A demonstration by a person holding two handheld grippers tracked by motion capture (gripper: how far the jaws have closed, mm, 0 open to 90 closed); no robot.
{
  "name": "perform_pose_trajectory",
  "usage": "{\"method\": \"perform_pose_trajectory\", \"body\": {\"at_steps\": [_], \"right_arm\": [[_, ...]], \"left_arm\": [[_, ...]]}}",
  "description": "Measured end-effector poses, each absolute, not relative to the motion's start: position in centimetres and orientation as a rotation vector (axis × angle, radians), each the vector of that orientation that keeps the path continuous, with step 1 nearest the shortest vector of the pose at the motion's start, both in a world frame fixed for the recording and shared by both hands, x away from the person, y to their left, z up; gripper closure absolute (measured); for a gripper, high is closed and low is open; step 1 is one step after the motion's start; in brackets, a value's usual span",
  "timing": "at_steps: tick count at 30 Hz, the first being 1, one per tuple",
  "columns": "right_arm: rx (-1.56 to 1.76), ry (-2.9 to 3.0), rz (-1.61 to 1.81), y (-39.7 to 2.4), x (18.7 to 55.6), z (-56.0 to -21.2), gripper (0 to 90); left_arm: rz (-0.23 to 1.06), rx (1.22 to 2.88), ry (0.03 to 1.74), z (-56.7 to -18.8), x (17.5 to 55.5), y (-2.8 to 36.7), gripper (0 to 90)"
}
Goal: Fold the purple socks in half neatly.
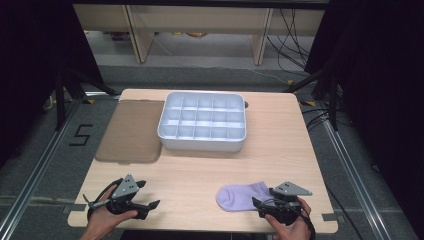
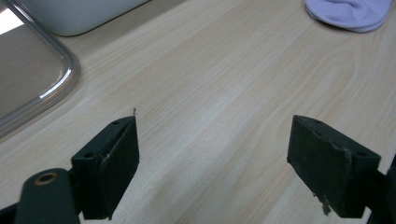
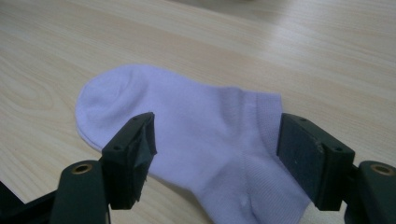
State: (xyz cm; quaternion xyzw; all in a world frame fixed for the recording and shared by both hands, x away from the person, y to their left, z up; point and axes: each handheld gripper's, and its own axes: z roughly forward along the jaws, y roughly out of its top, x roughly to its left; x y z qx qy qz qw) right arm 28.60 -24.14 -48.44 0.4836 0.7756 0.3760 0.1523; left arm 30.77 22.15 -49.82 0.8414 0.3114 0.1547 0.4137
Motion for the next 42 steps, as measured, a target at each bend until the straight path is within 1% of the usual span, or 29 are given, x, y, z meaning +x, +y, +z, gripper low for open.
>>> {"method": "perform_pose_trajectory", "body": {"at_steps": [1,3,4,7,8,9,10,11,15,16,17,20,21,22,23,25,27,28,29,31,32,33,34,36,37,38,40,42], "right_arm": [[1.370,2.233,1.065,-24.2,28.6,-48.4,32.1],[1.362,2.219,1.059,-24.1,28.6,-48.4,33.5],[1.334,2.246,1.073,-24.1,28.6,-48.4,37.0],[1.334,2.250,1.068,-24.1,28.5,-48.4,39.0],[1.322,2.241,1.083,-24.0,28.6,-48.4,41.7],[1.321,2.243,1.077,-24.0,28.5,-48.3,42.2],[1.321,2.242,1.077,-24.0,28.5,-48.3,43.3],[1.321,2.242,1.077,-24.0,28.5,-48.3,43.3],[1.312,2.254,1.082,-24.0,28.5,-48.3,45.9],[1.313,2.257,1.101,-23.8,28.5,-48.4,47.9],[1.313,2.257,1.101,-23.8,28.5,-48.4,47.9],[1.327,2.287,1.072,-23.5,28.4,-48.3,53.3],[1.269,2.310,1.061,-23.6,28.6,-48.4,54.1],[1.262,2.312,1.053,-23.4,28.6,-48.4,55.4],[1.255,2.323,1.047,-23.2,28.6,-48.3,56.7],[1.254,2.332,1.048,-23.0,28.5,-48.2,59.9],[1.208,2.336,1.109,-22.4,28.4,-48.0,64.8],[1.208,2.336,1.109,-22.4,28.4,-48.0,64.8],[1.196,2.345,1.127,-22.2,28.3,-47.9,66.6],[1.175,2.363,1.129,-21.7,28.2,-47.8,69.5],[1.176,2.374,1.115,-21.4,28.1,-47.8,72.2],[1.159,2.380,1.112,-21.2,28.1,-47.9,74.1],[1.122,2.388,1.108,-20.9,28.3,-48.0,79.5],[1.146,2.406,1.093,-20.6,28.2,-48.1,81.1],[1.081,2.408,1.085,-20.4,28.6,-48.2,84.0],[1.089,2.427,1.078,-20.1,28.7,-48.1,85.0],[1.064,2.432,1.050,-19.8,29.0,-48.3,86.2],[1.067,2.446,1.032,-19.6,29.1,-48.4,86.4]], "left_arm": [[0.391,2.123,0.766,-49.8,30.8,22.1,15.9],[0.388,2.123,0.780,-49.8,30.7,22.1,15.9],[0.373,2.112,0.793,-49.8,30.7,22.0,16.1],[0.374,2.118,0.756,-49.8,30.8,22.0,16.6],[0.367,2.104,0.769,-49.8,30.6,21.8,16.5],[0.366,2.082,0.776,-49.8,30.6,21.6,16.4],[0.366,2.129,0.737,-49.6,30.6,21.9,16.4],[0.366,2.129,0.737,-49.6,30.6,21.9,16.4],[0.350,2.079,0.774,-49.8,30.4,21.5,16.5],[0.361,2.101,0.758,-49.7,30.5,21.6,16.5],[0.377,2.108,0.757,-49.6,30.4,21.6,16.5],[0.378,2.104,0.750,-49.7,30.4,21.5,16.5],[0.382,2.105,0.741,-49.7,30.5,21.6,16.6],[0.376,2.075,0.752,-49.8,30.4,21.4,16.6],[0.377,2.111,0.736,-49.6,30.5,21.6,16.6],[0.376,2.107,0.737,-49.6,30.4,21.6,17.7],[0.370,2.097,0.746,-49.7,30.4,21.4,18.4],[0.381,2.123,0.733,-49.7,30.4,21.5,18.4],[0.374,2.129,0.729,-49.7,30.4,21.4,18.5],[0.371,2.106,0.740,-49.8,30.3,21.2,18.6],[0.362,2.132,0.726,-49.7,30.4,21.4,18.6],[0.358,2.126,0.733,-49.7,30.3,21.4,18.6],[0.360,2.108,0.734,-49.7,30.3,21.3,18.8],[0.367,2.108,0.722,-49.7,30.4,21.3,18.9],[0.372,2.130,0.713,-49.6,30.4,21.4,18.9],[0.368,2.110,0.717,-49.7,30.3,21.3,18.9],[0.356,2.118,0.729,-49.7,30.3,21.2,18.9],[0.351,2.091,0.730,-49.8,30.3,21.0,18.9]]}}
